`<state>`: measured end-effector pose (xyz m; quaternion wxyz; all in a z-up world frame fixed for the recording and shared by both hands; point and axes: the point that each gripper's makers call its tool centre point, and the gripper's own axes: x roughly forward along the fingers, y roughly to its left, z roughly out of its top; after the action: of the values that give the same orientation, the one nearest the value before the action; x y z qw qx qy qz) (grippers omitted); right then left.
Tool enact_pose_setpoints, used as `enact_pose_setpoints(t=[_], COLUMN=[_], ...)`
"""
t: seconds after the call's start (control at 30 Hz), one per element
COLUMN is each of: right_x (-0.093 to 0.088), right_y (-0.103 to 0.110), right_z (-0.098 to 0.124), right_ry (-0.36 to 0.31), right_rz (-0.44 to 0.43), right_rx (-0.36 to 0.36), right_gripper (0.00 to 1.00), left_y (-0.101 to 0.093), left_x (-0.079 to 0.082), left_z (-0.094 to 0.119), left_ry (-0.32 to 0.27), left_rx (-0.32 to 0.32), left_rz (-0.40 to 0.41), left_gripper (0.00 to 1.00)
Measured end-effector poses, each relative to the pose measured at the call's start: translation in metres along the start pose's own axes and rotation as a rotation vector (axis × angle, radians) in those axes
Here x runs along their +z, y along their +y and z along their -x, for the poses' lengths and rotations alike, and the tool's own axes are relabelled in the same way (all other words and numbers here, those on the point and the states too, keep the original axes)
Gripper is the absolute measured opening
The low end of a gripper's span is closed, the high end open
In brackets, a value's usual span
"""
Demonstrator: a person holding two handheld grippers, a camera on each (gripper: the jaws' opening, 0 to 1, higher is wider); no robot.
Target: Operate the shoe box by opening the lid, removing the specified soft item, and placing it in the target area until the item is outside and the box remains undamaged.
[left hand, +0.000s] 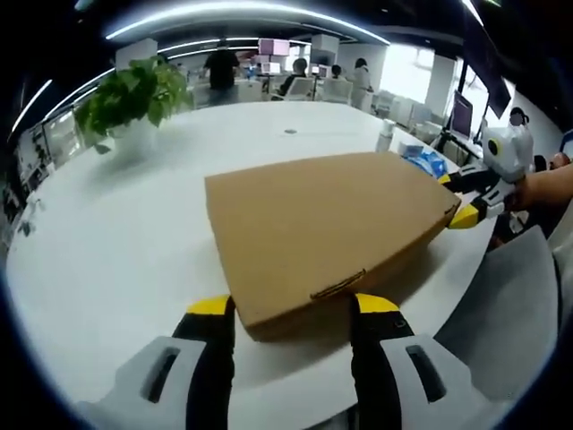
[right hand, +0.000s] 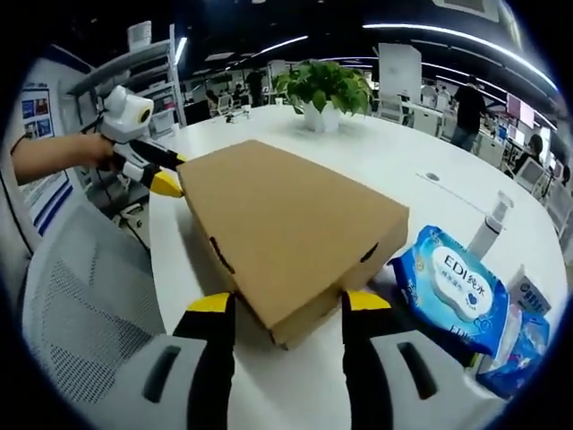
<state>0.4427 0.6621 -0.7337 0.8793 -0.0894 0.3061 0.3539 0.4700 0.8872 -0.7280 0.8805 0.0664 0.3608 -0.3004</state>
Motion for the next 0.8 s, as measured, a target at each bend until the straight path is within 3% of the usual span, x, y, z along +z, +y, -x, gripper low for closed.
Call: enact_pose_setpoints(t=[0.3, 0.8], right_x=[0.000, 0.012], right_y=[-0.004, -0.025], right_z=[-0.003, -0.017], right_ry=[0.010, 0.007], right_rz=[0.011, 0.003], right_rx=[-0.003, -0.007], right_gripper=[0.43, 0.43], left_y=[0.000, 0.016], left_x=[-0.001, 0.019], left_z=[-0.002, -0.022], left_ry=[0.011, 0.031], left_rx=[-0.009, -0.021], left_rz=[0.031, 0.017], left_gripper=[0.51, 0.51])
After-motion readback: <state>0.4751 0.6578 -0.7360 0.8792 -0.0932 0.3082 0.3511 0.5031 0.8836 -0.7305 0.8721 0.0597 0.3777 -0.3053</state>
